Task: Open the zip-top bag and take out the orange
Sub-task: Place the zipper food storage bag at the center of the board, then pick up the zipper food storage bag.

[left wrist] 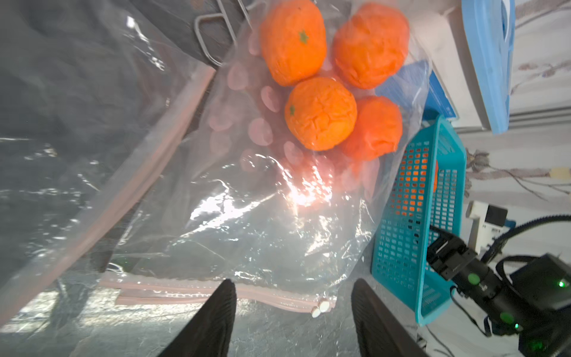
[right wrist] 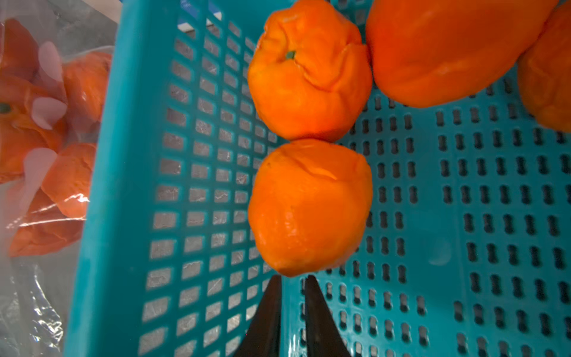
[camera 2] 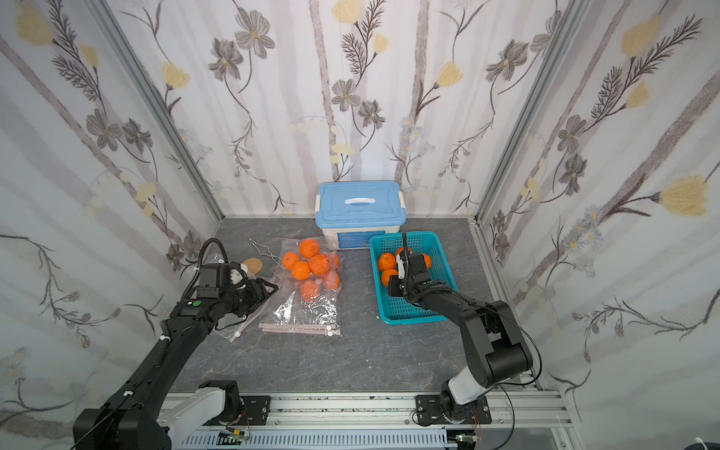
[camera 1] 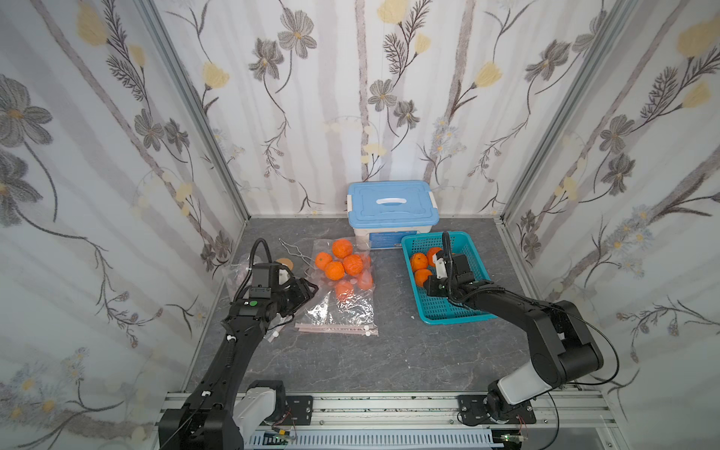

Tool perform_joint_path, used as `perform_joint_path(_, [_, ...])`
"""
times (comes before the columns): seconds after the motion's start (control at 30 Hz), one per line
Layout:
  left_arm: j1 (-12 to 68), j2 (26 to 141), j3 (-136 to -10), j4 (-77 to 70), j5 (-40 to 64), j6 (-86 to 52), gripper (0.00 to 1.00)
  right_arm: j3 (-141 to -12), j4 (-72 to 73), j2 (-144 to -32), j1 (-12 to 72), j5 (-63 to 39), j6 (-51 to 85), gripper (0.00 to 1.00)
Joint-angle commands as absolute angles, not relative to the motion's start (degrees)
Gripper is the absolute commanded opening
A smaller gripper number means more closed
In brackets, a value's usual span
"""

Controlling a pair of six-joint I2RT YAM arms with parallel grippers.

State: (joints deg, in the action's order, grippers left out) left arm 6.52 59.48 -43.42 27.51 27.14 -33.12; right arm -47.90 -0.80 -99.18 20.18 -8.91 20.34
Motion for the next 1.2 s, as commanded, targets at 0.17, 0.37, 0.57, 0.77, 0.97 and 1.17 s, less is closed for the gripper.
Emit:
perform_joint_path(0.17, [24.95,64.4,-46.62,30.65,13.8,-29.34,0.71,-45.05,-1.48,-88.11,20.68,-3.38,20.19,0.42])
perform_joint_path(0.37, [23.76,62.67,-41.8,22.6,10.76,-34.39,0.71,-41.05,-0.75,-74.14,31.52,-6.93,22.8,0.44])
perform_joint_path(0.57, [22.06,62.52,-41.09,22.32,13.36,-34.98,0.67,-45.04,1.17,-79.46,48.31,-6.98,36.07,0.39])
perform_joint_path(0.77, [21.33,60.16,-40.25,23.41,12.39,-34.69,0.65,-50.26,5.14,-93.45,57.3,-8.05,46.81,0.34])
perform_joint_path(0.97, [21.06,58.95,-40.38,24.07,13.84,-34.39,0.65,-50.69,5.21,-98.67,57.74,-5.57,51.69,0.38])
perform_joint_path(1.17, [20.92,58.54,-40.96,25.23,13.45,-33.44,0.65,-49.41,4.68,-99.93,57.5,-4.03,53.93,0.4])
